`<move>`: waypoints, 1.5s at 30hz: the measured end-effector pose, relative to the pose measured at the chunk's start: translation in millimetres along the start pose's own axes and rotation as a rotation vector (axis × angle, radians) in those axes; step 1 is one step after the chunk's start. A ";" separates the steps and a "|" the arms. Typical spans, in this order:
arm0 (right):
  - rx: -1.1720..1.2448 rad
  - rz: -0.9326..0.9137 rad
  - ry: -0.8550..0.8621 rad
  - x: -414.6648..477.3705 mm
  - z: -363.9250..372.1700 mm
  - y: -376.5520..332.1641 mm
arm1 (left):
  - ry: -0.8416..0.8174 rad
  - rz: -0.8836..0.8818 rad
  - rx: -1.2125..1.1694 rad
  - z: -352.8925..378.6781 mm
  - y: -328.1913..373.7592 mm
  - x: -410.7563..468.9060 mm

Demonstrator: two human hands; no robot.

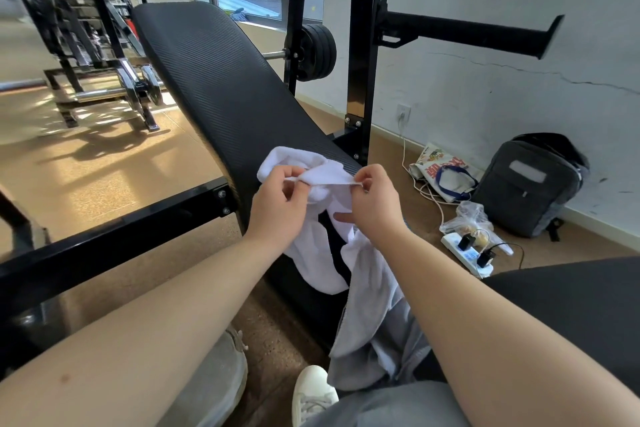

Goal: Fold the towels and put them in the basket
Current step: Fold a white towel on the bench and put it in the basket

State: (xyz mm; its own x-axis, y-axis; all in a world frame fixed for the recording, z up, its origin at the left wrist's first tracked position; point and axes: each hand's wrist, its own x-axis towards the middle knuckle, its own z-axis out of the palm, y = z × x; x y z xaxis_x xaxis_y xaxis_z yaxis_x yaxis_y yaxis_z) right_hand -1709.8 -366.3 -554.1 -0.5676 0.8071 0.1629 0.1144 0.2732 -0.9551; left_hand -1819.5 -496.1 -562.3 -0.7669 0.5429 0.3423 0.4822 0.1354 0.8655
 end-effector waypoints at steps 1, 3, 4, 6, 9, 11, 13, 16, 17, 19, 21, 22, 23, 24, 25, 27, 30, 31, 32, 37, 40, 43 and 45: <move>0.037 0.009 0.016 0.8 -0.9 -2.7 | -0.009 -0.001 -0.036 -2.0 3.1 0.6; 0.045 -0.004 0.061 3.2 -3.6 -8.2 | -0.016 0.006 -0.094 -4.7 7.2 1.8; 0.013 -0.022 0.084 4.2 -6.1 -10.2 | -0.014 0.017 -0.093 -6.5 8.4 2.4; -0.130 -0.077 0.112 5.7 -13.0 -12.2 | -0.035 0.059 -0.054 -13.3 11.5 2.6; -0.417 -0.114 0.075 7.5 -23.1 -11.4 | -0.164 0.150 0.130 -28.7 17.7 3.8; -0.576 -0.073 0.057 9.4 -28.3 -10.4 | -0.152 0.224 0.225 -37.3 21.6 7.8; -0.619 -0.019 0.079 10.7 -33.4 -8.6 | -0.089 0.249 0.222 -46.7 26.9 12.4; -0.585 0.030 0.122 11.3 -39.9 -8.4 | -0.022 0.251 0.213 -60.7 31.4 21.7; -0.584 0.037 0.122 12.2 -41.2 -9.6 | 0.004 0.255 0.233 -64.9 32.5 23.8; -0.584 0.042 0.117 14.4 -44.6 -14.3 | 0.053 0.235 0.229 -74.3 35.0 26.4; -0.593 0.031 0.121 16.0 -49.5 -20.6 | 0.092 0.205 0.198 -83.2 37.4 28.2; -0.598 0.023 0.127 16.6 -52.4 -24.2 | 0.114 0.182 0.189 -86.9 38.6 28.9; -0.601 0.015 0.132 16.6 -55.3 -28.1 | 0.134 0.154 0.172 -90.4 40.6 29.1; -0.603 0.005 0.135 16.3 -57.8 -32.4 | 0.146 0.118 0.126 -93.6 41.4 29.7; -0.612 -0.010 0.134 15.2 -60.0 -36.6 | 0.150 0.077 0.060 -96.3 42.4 29.6; -0.672 -0.055 0.115 11.2 -62.8 -45.4 | 0.153 0.024 -0.009 -101.8 42.6 28.3; -0.787 -0.115 0.119 3.5 -65.9 -58.1 | 0.160 0.017 -0.006 -108.8 43.7 24.7; -0.794 -0.113 0.134 1.1 -67.7 -63.0 | 0.158 0.010 -0.022 -111.1 45.0 23.1; -0.780 -0.107 0.154 -1.4 -69.7 -68.1 | 0.159 0.006 -0.039 -113.0 46.7 21.4; -0.567 -0.135 0.179 -18.1 -74.9 -88.5 | 0.165 0.022 -0.059 -120.9 55.8 11.1; -0.274 -0.102 0.164 -31.4 -72.6 -93.1 | 0.166 0.041 -0.093 -126.0 59.4 3.2; -0.108 -0.104 0.169 -38.1 -72.9 -96.0 | 0.174 0.047 -0.106 -129.2 60.6 -6.7; -0.058 -0.117 0.172 -35.9 -74.2 -98.3 | 0.180 0.054 -0.102 -133.1 60.4 -9.3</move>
State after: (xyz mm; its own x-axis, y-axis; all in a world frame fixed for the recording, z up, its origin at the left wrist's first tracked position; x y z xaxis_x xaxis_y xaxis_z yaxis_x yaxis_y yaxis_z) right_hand -1640.2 -383.3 -447.7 -0.4332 0.8441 0.3160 0.1055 0.3956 -0.9123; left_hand -1839.6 -603.3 -464.6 -0.8086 0.3890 0.4413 0.4867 0.0209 0.8733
